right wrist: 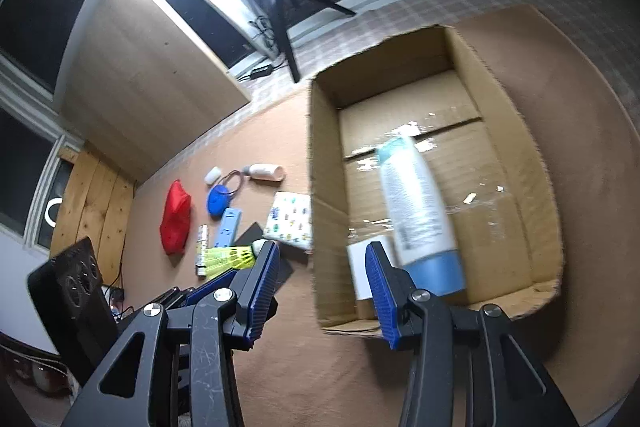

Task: Organize objects

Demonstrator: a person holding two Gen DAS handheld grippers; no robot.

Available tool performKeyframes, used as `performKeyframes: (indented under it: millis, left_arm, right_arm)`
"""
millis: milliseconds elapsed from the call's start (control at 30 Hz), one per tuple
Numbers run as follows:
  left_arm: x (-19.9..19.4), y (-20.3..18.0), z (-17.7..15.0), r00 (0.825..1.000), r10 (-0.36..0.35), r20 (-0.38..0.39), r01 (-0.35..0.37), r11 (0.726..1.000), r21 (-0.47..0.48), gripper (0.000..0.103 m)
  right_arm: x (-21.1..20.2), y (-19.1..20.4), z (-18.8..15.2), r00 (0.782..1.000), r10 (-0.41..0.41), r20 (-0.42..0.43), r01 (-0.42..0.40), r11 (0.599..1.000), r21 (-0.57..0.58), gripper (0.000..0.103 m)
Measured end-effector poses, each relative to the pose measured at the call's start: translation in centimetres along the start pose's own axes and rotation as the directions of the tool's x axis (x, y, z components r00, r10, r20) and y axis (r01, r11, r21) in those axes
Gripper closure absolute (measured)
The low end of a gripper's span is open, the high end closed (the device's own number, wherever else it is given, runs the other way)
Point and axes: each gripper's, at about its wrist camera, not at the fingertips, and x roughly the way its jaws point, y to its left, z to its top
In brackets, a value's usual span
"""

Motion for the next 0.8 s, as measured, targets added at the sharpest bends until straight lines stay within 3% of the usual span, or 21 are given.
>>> performKeyframes:
  millis: [367,667,800]
  left_arm:
    - [-2.7,7.4,-1.9,0.996,0.088,0.019,-0.084,0.988,-0.127,0.048]
    - [-2.2,10.2,-2.1,0.994,0.112,0.0,-0.111,0.98,-0.168,0.049]
    - [-1.2,10.5,-1.9,0.996,0.085,-0.021,-0.087,0.982,-0.17,0.059]
  right_arm:
    - [2.4,3.5,-0.4,0.998,0.044,-0.043,-0.046,0.998,-0.038,0.062]
    - [3.1,4.4,-0.9,0.998,0.047,-0.051,-0.049,0.998,-0.034,0.062]
    - [3.2,4.5,-1.2,0.998,0.043,-0.054,-0.045,0.999,-0.03,0.062]
